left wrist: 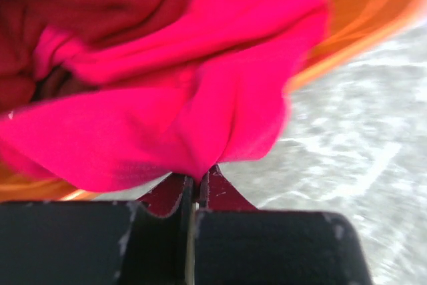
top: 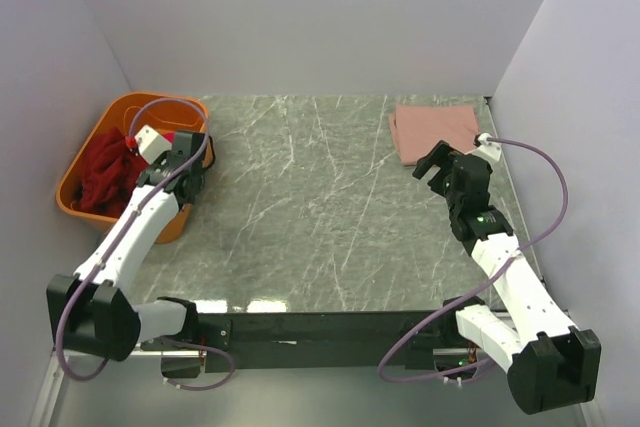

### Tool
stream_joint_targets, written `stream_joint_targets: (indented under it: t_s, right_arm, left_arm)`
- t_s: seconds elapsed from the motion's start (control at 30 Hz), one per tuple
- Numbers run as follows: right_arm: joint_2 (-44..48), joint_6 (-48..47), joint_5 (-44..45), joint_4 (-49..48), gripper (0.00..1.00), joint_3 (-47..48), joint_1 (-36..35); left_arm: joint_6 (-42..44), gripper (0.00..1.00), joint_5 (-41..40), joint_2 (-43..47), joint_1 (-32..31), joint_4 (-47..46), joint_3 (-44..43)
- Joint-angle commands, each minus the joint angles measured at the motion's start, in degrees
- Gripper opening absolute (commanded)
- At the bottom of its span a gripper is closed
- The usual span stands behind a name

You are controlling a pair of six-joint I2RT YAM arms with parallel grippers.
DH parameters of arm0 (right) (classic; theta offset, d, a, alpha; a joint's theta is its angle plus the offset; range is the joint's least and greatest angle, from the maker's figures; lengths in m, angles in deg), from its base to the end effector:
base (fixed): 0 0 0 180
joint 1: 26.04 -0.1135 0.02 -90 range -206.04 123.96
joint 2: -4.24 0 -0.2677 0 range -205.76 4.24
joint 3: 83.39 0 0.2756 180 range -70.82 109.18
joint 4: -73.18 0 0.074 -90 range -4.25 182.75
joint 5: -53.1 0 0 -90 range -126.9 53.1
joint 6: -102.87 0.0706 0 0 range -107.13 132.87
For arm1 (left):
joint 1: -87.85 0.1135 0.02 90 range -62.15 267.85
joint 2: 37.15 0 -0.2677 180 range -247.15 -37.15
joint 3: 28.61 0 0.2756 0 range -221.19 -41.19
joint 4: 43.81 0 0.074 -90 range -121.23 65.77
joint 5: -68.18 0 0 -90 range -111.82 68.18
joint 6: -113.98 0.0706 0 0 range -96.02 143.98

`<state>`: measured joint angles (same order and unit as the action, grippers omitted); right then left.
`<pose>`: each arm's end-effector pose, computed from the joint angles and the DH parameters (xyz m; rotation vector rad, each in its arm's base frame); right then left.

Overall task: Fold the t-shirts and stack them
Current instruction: Grab the tshirt from the pile

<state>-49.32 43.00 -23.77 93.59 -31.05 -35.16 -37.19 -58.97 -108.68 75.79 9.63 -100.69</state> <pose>0.2684 0.0268 0.2704 0.5026 1.8789 0.2322 0.2919 -0.0188 0.2662 -1.1659 1.9411 0.1565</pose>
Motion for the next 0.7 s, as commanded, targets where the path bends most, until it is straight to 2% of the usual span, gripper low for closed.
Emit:
stream_joint_targets:
  t_s: [0.0, 0.13, 0.27, 0.4, 0.5, 0.53, 0.57, 0.63, 0.67]
  right_arm:
    - [1.6, -1.0, 2.1, -0.5, 0.99, 2.3, 0.2]
    - [2.1, -1.1, 1.8, -1.0, 0.99, 2.1, 0.2]
    - [1.7, -1.1, 2.3, -0.7, 0.99, 2.2, 0.2]
    - [1.2, -1.1, 2.3, -0.7, 0.99, 2.5, 0.2]
    - [0.8, -1.5, 2.6, -0.5, 0.99, 2.8, 0.2]
    - [0.8, -1.7, 2.8, -0.3, 0.99, 2.9, 0.2]
    - [0.7, -1.8, 3.1, -0.4, 0.99, 2.9, 0.2]
    - [0.6, -2.0, 3.4, -0.2, 0.99, 3.0, 0.2]
    - [0.5, -2.1, 3.6, -0.1, 0.99, 2.9, 0.2]
  left_arm:
    - [8.1, 0.01, 1.5, 6.1, -0.1, -11.6, -0.6]
    - [12.2, 0.01, 3.0, 10.5, -0.2, -17.1, 0.7]
    - [13.3, 0.01, 0.8, 11.1, -0.2, -17.7, -0.3]
    - [17.2, 0.01, 0.0, 11.1, -0.2, -23.1, -1.5]
    - [26.1, 0.01, 1.2, 11.1, -0.2, -34.3, -1.8]
    - [34.5, 0.01, 3.0, 10.6, -0.2, -39.1, -1.5]
    - [36.9, 0.01, 2.3, 9.9, -0.2, -46.4, -2.4]
    - [45.8, 0.01, 0.5, 5.4, -0.2, -48.7, -6.7]
    - [47.4, 0.01, -0.5, 3.4, -0.2, -48.7, -12.7]
